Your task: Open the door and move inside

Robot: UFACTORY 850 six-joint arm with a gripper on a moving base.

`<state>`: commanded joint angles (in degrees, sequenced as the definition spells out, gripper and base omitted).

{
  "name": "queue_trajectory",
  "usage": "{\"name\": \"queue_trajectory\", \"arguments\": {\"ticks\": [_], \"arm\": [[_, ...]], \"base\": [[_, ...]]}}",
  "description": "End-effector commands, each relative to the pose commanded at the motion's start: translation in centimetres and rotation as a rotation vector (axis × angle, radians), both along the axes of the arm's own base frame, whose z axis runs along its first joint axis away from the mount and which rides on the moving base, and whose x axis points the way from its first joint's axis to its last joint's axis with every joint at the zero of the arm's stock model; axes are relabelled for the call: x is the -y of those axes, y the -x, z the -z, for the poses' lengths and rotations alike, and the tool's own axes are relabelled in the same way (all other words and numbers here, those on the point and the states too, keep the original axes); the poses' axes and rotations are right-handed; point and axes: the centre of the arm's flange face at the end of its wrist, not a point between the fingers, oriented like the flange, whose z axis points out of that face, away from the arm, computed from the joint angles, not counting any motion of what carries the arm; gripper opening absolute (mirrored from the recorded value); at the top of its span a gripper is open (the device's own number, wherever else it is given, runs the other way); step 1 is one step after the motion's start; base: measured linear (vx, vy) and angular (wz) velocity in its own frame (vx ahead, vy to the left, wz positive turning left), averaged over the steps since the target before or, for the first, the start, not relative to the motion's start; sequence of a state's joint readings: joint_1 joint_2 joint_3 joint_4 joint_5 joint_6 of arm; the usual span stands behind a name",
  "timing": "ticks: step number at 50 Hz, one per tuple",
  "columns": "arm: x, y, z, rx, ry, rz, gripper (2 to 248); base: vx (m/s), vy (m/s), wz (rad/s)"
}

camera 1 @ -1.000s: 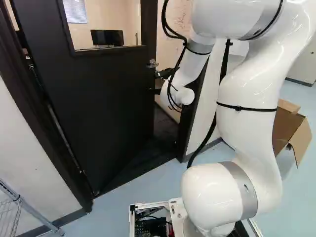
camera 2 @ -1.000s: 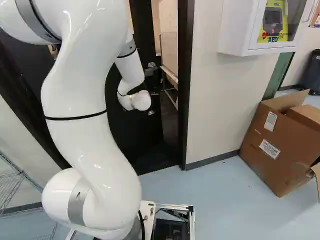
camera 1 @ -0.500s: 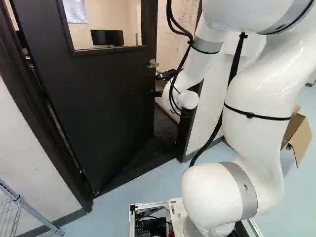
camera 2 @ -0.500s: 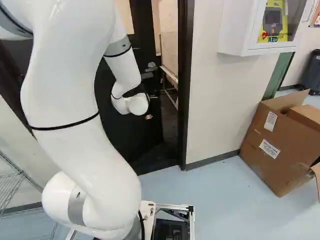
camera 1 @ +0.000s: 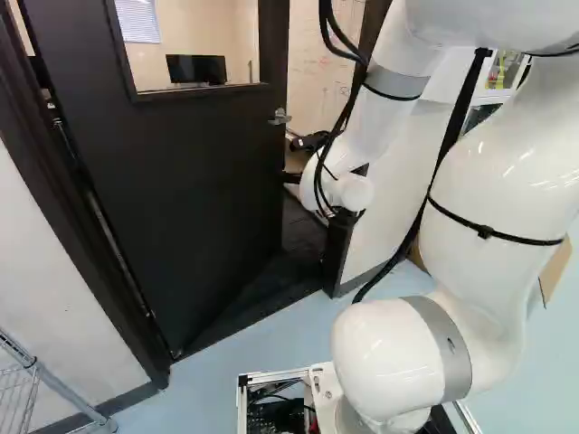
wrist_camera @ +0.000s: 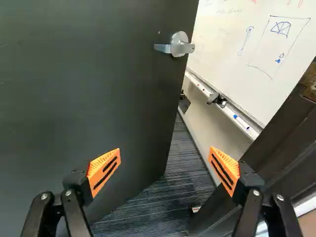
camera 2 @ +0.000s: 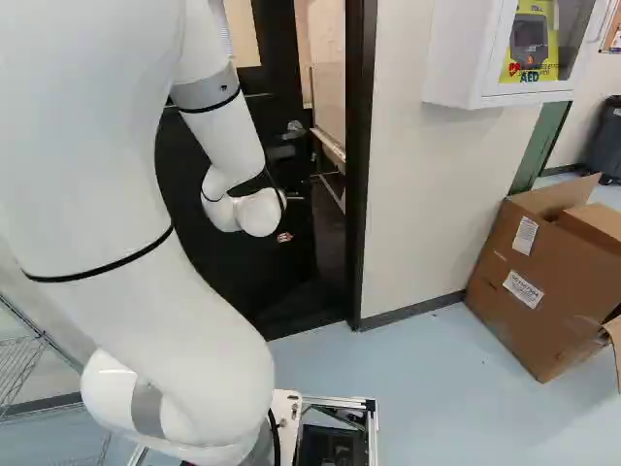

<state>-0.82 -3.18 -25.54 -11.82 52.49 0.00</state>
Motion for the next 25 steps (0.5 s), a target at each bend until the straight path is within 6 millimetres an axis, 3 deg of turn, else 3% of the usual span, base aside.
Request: {"name": "queue_trajectory", "arguments": {"ticks": [25], "arm": [[0.3,5.1,0.1,-0.001,-0.028,0.065,247]], "base": [[0.0,0.0,0.0]]}}
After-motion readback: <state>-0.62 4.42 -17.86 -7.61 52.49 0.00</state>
